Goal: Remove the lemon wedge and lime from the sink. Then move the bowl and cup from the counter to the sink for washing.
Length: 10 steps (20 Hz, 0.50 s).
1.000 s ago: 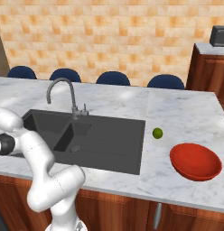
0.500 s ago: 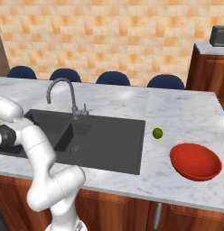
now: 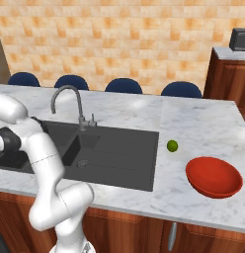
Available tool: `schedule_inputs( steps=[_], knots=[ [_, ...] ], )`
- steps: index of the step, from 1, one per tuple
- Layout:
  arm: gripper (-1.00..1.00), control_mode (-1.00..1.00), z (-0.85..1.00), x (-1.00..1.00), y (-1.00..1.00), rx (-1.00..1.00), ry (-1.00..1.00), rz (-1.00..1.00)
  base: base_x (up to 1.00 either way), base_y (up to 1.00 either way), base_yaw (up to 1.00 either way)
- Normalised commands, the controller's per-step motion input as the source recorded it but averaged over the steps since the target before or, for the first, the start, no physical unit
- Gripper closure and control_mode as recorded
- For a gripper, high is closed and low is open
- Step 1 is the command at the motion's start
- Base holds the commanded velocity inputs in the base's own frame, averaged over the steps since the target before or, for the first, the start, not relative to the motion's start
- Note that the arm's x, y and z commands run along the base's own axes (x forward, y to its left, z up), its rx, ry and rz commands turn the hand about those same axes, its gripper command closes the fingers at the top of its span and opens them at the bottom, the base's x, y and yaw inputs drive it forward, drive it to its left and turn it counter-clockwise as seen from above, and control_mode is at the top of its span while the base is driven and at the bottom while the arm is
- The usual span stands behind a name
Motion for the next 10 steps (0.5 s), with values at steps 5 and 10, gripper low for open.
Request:
schedule_inputs(
  steps=[5, 10],
  knots=[
    [1.0, -1.0, 0.1, -0.27, -0.58, 0.0, 0.0, -0.01, 0.0, 0.0, 0.0],
    [1.0, -1.0, 0.0, -0.24, -0.63, 0.06, -0.1, -0.01, 0.0, 0.0, 0.0]
  ],
)
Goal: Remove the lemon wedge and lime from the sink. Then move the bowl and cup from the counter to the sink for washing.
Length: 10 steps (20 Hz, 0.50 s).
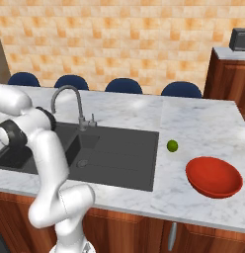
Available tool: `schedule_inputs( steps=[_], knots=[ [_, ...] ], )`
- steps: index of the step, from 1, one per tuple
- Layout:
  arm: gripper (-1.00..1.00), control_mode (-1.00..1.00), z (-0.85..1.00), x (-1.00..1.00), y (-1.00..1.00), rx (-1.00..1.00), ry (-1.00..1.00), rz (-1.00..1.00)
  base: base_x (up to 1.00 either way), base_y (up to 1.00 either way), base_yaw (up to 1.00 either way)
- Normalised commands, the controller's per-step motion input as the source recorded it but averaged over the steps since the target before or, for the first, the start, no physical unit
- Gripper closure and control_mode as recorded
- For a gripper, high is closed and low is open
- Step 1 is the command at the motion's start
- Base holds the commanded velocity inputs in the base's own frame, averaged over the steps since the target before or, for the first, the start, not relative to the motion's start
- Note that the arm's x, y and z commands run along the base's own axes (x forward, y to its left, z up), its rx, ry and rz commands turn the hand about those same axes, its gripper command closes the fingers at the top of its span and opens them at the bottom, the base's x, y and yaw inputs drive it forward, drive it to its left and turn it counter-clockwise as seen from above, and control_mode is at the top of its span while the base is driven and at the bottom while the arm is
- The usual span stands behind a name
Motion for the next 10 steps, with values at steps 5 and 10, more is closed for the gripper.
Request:
schedule_inputs(
  steps=[5, 10],
  knots=[
    [1.0, -1.0, 0.0, -0.23, -0.61, 0.19, -0.22, 0.0, 0.0, 0.0, 0.0],
    [1.0, -1.0, 0.0, -0.19, -0.58, 0.31, -0.25, 0.0, 0.0, 0.0, 0.0]
  ],
)
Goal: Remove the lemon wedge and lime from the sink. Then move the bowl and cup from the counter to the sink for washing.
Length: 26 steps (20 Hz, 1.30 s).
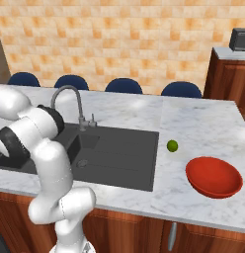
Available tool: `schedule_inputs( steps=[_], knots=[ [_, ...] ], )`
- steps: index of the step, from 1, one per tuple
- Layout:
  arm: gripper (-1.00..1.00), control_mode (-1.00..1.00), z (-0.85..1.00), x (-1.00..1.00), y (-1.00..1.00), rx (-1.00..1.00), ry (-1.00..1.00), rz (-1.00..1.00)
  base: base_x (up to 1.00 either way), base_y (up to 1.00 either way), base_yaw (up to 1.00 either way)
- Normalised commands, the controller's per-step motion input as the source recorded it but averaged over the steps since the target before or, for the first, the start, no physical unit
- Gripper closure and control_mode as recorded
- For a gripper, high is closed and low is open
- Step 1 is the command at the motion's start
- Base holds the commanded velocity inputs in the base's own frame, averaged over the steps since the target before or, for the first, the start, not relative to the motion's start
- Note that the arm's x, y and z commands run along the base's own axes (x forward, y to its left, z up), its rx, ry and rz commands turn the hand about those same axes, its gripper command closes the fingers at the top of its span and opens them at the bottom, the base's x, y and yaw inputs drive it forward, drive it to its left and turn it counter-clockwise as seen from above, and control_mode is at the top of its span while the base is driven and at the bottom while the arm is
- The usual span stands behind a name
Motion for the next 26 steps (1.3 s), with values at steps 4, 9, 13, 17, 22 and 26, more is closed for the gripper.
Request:
schedule_inputs(
  steps=[4, 9, 13, 17, 22, 26],
  knots=[
    [1.0, -1.0, 0.0, -0.05, -0.54, 0.38, -0.18, 0.0, 0.0, 0.0, 0.0],
    [1.0, -1.0, 0.0, 0.03, -0.53, 0.34, -0.04, 0.0, 0.0, 0.0, 0.0],
    [1.0, -1.0, 0.0, 0.15, -0.47, 0.29, 0.01, 0.0, 0.0, 0.0, 0.0],
    [1.0, -1.0, 0.0, 0.23, -0.4, 0.16, 0.06, -0.03, 0.0, 0.0, 0.0],
    [1.0, -1.0, 0.0, 0.22, -0.35, 0.02, 0.15, -0.09, 0.0, 0.0, 0.0],
    [1.0, -1.0, 0.0, 0.23, -0.34, 0.0, 0.21, -0.1, 0.0, 0.0, 0.0]
  ],
)
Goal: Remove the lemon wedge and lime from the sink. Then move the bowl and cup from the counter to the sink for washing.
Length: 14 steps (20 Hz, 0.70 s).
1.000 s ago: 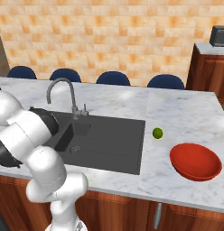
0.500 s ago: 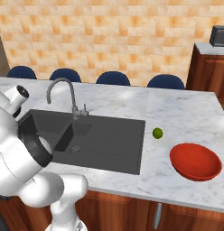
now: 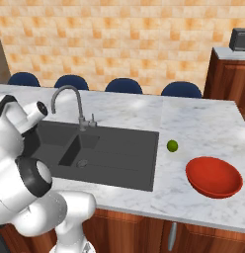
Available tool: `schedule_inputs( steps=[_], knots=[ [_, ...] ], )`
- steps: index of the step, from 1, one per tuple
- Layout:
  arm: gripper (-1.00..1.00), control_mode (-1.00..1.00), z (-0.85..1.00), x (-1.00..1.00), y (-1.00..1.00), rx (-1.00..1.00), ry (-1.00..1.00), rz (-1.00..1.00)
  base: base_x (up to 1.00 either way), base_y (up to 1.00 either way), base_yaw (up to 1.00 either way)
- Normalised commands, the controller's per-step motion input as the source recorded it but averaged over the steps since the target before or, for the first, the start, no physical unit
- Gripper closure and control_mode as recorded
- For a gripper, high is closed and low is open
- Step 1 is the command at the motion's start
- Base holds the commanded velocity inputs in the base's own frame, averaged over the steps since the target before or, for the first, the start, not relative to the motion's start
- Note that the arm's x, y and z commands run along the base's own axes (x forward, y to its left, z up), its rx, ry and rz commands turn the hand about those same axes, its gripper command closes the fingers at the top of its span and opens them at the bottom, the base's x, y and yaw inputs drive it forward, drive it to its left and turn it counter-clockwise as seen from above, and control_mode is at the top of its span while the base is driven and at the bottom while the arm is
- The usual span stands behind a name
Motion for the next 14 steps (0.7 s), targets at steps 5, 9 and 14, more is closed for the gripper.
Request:
schedule_inputs(
  steps=[5, 9, 14],
  knots=[
    [1.0, -1.0, 0.0, 0.18, -0.32, 0.0, 0.17, -0.06, 0.0, 0.0, 0.0],
    [1.0, -1.0, 0.0, 0.18, -0.25, -0.02, 0.15, -0.03, 0.0, 0.0, 0.0],
    [1.0, -1.0, 0.0, 0.23, -0.22, 0.0, 0.05, 0.0, 0.0, 0.0, 0.0]
  ],
)
